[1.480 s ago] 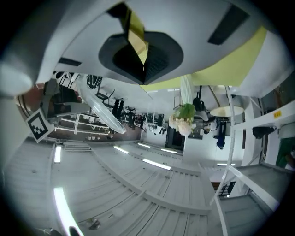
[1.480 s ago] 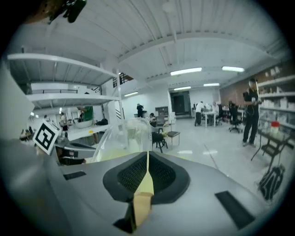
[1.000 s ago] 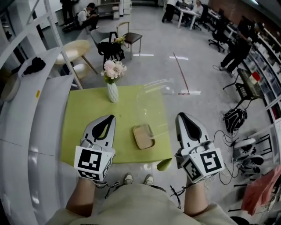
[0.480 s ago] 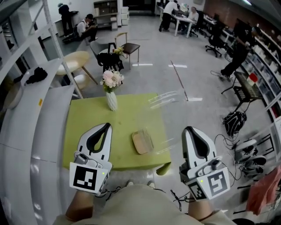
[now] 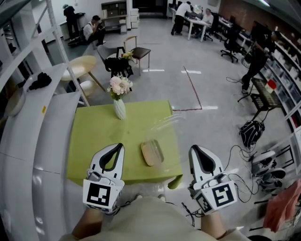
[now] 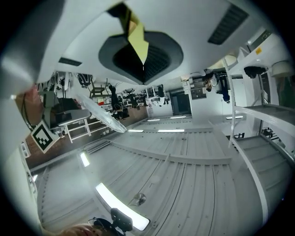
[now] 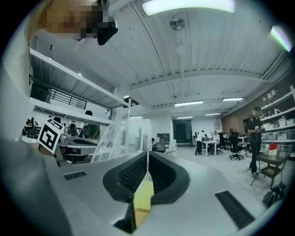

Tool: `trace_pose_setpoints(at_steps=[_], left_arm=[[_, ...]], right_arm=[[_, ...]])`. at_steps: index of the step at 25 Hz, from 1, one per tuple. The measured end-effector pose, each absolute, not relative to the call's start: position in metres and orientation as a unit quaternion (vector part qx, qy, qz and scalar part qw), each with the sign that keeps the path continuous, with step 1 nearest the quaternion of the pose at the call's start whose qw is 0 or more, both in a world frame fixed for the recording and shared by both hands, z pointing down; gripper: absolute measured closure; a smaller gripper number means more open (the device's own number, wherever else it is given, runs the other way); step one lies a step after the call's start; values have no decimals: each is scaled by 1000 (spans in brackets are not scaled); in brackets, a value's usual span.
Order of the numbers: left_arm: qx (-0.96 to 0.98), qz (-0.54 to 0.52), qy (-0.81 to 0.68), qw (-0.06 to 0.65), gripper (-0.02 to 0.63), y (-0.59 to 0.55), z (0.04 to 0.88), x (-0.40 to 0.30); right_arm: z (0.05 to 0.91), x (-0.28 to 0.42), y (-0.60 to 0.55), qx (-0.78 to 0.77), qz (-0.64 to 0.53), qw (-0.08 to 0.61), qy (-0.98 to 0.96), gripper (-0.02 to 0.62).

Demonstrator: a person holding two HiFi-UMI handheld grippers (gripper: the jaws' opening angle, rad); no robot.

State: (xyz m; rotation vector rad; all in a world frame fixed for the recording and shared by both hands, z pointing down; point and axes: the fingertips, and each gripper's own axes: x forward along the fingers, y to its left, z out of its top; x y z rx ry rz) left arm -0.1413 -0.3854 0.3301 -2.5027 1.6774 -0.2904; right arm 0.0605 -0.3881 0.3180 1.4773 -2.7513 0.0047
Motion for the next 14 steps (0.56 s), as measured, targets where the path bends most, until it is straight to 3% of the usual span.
trace_pose_setpoints(at_steps=[14], left_arm=[[-822, -98, 560, 45, 598, -386, 339, -145]], right_arm=[[330, 59, -395, 468, 8, 23, -883, 577]])
